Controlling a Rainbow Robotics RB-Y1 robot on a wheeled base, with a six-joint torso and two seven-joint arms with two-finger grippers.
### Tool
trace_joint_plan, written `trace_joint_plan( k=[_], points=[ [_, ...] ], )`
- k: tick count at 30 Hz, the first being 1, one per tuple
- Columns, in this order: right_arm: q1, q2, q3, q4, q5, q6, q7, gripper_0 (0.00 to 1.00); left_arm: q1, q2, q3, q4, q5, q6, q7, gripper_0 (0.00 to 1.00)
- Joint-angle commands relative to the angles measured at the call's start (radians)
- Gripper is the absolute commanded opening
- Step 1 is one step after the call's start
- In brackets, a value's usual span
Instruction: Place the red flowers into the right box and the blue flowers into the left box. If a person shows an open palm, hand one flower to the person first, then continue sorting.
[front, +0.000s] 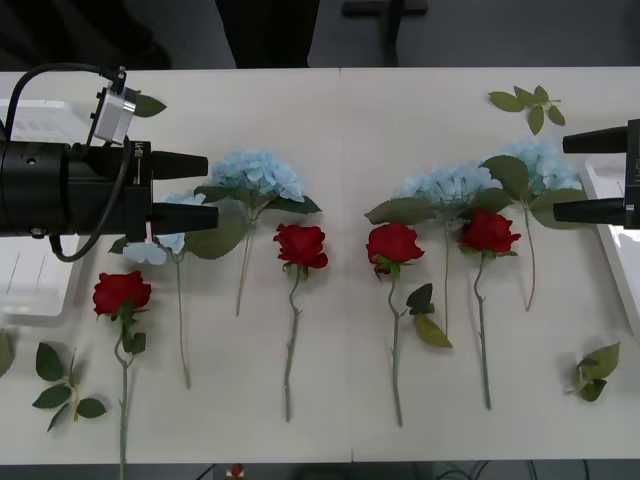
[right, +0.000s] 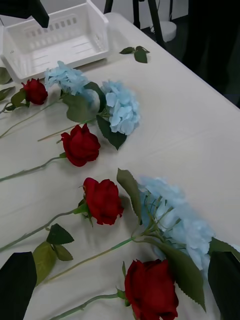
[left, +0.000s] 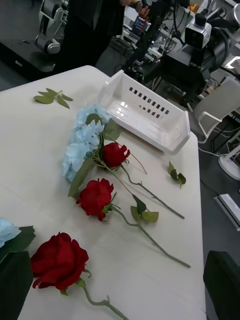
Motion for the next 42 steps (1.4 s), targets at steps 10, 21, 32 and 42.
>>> trace_joint_plan(
  k=[10, 21, 32, 42],
  points=[
    [0.003, -0.157, 0.127, -0.025, 0.105, -0.089, -0.113, 1.0, -0.007, -0.04, 0.043, 0.016, -0.012, 0.016, 0.044, 1.0],
    [-0.082, -0.272, 0.339, -0.025, 0.395, -0.149, -0.867, 1.0, -0.039, 0.054, 0.094, 0.008, -0.234, 0.018, 0.486, 1.0],
    [-0.161, -0.271, 0.539, 0.007, 0.615, -0.204, -1.338, 1.0, 0.09, 0.066, 0.111, -0.187, -0.685, 0.041, 0.951, 1.0],
    [-0.263, -0.252, 0.72, 0.193, 0.664, -0.32, -1.342, 1.0, 0.309, 0.064, 0.157, -0.395, -0.915, 0.101, 1.129, 1.0]
  ],
)
